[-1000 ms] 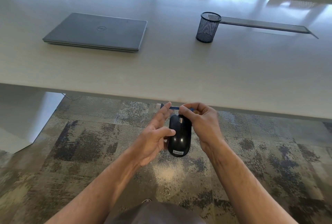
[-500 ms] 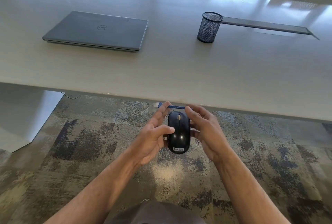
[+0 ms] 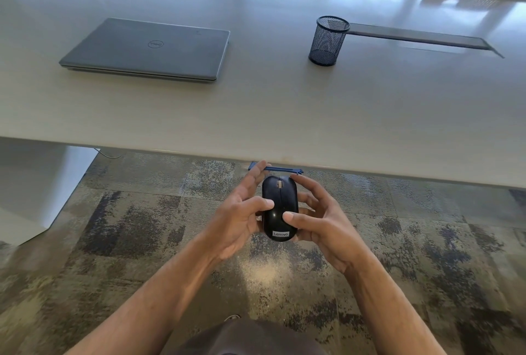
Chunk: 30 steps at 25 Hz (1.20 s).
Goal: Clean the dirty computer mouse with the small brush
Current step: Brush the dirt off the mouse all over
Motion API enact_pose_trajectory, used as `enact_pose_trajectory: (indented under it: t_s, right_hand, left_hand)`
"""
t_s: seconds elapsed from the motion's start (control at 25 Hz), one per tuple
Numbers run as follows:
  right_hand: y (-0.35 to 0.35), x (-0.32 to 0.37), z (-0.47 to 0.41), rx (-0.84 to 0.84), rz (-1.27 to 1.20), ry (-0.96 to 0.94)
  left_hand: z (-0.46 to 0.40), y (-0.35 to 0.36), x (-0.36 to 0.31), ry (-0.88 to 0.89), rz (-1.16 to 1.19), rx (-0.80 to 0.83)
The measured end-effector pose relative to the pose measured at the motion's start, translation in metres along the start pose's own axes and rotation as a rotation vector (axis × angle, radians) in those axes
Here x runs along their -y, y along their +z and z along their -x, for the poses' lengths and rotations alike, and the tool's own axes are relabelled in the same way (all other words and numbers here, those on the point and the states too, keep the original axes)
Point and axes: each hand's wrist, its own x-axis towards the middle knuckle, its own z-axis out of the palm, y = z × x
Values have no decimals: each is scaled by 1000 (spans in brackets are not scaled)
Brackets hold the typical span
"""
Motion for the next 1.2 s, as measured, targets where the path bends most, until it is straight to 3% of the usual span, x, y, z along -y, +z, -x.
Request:
enact_pose_trajectory:
  t_s: [0.44, 0.72, 0.92, 1.2]
  right_hand:
    - [-3, -6, 2, 70, -44, -59]
    - [-11, -9, 5, 44, -54, -81]
    - [-19, -10, 9, 1, -52, -81]
    - [-23, -8, 9, -12, -85, -103]
  left_hand:
    - [10, 1, -2, 10, -37, -25]
    - [8, -2, -1, 129, -80, -206]
    - [8, -4, 1, 329, -326, -436]
    - [11, -2, 7, 437, -570, -499]
